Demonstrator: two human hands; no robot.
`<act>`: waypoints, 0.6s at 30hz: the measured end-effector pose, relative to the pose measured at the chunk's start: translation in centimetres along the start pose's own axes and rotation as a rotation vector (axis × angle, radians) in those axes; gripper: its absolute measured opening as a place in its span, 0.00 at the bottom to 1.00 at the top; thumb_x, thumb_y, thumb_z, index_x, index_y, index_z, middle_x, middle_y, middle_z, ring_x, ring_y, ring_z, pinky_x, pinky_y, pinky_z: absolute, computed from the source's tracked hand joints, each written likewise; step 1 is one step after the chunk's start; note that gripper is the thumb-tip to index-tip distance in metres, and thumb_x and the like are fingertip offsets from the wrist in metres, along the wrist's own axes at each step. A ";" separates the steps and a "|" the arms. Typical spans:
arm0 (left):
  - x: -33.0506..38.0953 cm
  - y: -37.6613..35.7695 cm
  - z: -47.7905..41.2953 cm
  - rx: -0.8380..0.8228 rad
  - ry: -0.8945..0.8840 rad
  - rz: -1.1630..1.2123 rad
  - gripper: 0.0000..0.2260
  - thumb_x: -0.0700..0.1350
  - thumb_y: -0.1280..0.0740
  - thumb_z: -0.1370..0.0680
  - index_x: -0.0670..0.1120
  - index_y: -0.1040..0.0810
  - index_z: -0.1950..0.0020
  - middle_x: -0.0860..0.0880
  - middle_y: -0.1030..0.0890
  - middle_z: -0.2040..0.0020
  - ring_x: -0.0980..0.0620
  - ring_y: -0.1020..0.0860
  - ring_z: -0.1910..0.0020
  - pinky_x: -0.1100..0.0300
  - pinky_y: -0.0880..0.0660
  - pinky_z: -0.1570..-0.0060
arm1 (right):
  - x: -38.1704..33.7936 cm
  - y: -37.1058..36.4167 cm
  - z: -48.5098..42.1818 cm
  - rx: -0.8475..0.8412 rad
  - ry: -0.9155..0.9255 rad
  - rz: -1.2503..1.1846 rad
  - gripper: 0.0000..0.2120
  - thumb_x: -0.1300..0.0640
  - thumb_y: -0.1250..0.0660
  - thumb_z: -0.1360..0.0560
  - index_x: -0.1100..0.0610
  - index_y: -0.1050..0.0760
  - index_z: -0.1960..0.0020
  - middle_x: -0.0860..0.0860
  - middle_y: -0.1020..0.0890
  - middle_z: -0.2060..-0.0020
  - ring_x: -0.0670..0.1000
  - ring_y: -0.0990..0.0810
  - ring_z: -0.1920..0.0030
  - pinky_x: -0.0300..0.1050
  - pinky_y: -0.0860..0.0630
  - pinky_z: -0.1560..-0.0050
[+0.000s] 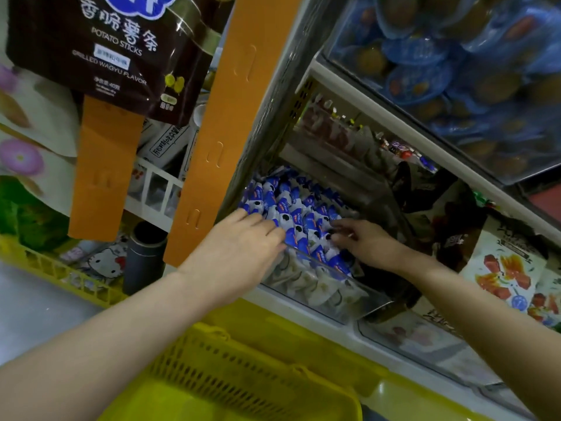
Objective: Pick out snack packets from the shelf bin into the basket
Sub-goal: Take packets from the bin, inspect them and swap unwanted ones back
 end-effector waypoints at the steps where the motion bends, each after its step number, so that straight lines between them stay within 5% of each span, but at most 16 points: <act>1: 0.0 0.0 0.0 0.012 0.000 0.005 0.11 0.46 0.41 0.25 0.45 0.21 0.58 0.48 0.19 0.63 0.48 0.21 0.64 0.56 0.26 0.60 | 0.3 1.0 0.2 0.054 -0.004 0.016 0.20 0.53 0.39 0.22 0.55 0.33 0.31 0.52 0.23 0.39 0.50 0.25 0.40 0.41 0.31 0.40; 5: -0.2 0.0 0.1 0.079 -0.023 0.041 0.05 0.44 0.33 0.26 0.45 0.21 0.60 0.48 0.20 0.66 0.48 0.22 0.66 0.57 0.26 0.62 | 0.8 3.3 -0.2 0.104 0.017 0.281 0.16 0.53 0.36 0.23 0.57 0.26 0.37 0.54 0.21 0.43 0.52 0.23 0.43 0.37 0.32 0.47; 10: -0.4 -0.1 0.2 0.104 -0.031 0.068 0.11 0.46 0.41 0.25 0.48 0.21 0.62 0.51 0.20 0.67 0.50 0.23 0.67 0.60 0.28 0.63 | 1.1 2.2 -2.3 -0.066 -0.059 0.476 0.20 0.53 0.34 0.25 0.60 0.30 0.36 0.57 0.23 0.41 0.54 0.24 0.42 0.43 0.29 0.42; 18: -0.5 -0.2 0.3 0.083 -0.057 0.103 0.06 0.46 0.27 0.32 0.49 0.23 0.64 0.52 0.22 0.69 0.51 0.24 0.69 0.61 0.28 0.64 | 1.5 1.0 -2.7 -0.178 -0.166 0.649 0.21 0.47 0.34 0.26 0.60 0.27 0.39 0.56 0.23 0.41 0.54 0.23 0.43 0.42 0.30 0.49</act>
Point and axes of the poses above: each hand's wrist, its own z-axis away from the middle knuckle, its own y-axis out of the back of the hand, x = y × z, the point moved 3 cm from there along -z, towards the middle knuckle
